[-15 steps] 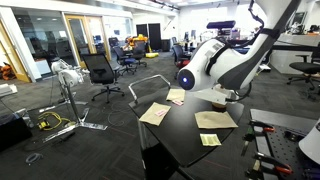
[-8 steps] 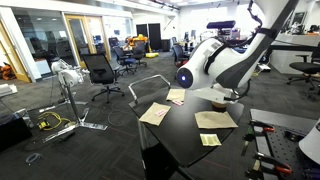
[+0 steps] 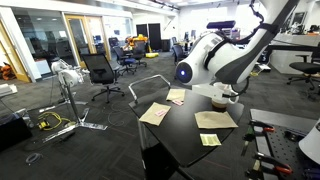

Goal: Pick the marker and put it in the cup

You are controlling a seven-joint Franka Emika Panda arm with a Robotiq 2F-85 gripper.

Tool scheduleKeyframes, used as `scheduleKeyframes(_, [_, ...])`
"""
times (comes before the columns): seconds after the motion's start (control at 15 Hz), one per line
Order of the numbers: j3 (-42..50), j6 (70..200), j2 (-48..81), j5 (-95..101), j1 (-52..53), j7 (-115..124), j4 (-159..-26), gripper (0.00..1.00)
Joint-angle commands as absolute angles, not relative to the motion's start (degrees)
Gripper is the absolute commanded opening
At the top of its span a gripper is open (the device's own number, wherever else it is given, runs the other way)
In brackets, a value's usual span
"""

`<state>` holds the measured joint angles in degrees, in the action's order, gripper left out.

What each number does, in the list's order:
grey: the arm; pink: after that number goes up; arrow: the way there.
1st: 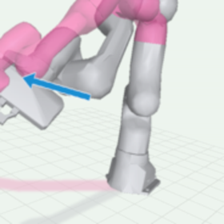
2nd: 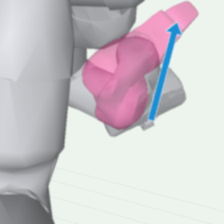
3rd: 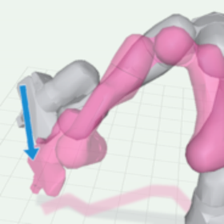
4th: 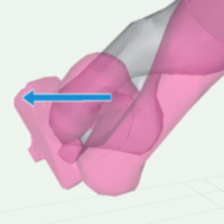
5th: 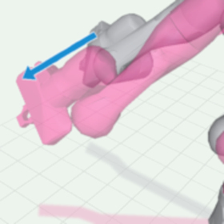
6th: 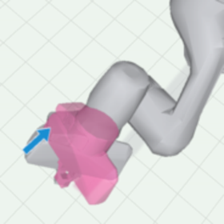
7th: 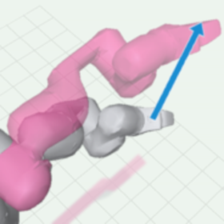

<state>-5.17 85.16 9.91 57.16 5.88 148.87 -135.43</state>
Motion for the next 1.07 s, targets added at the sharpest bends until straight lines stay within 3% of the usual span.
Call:
scheduleKeyframes(0.0, [-5.61,85.31,4.08,56.74,6.15,148.87,-137.24,1.0])
scheduleKeyframes(1.0, [-7.19,84.75,-11.55,56.19,7.1,146.04,-134.56,1.0])
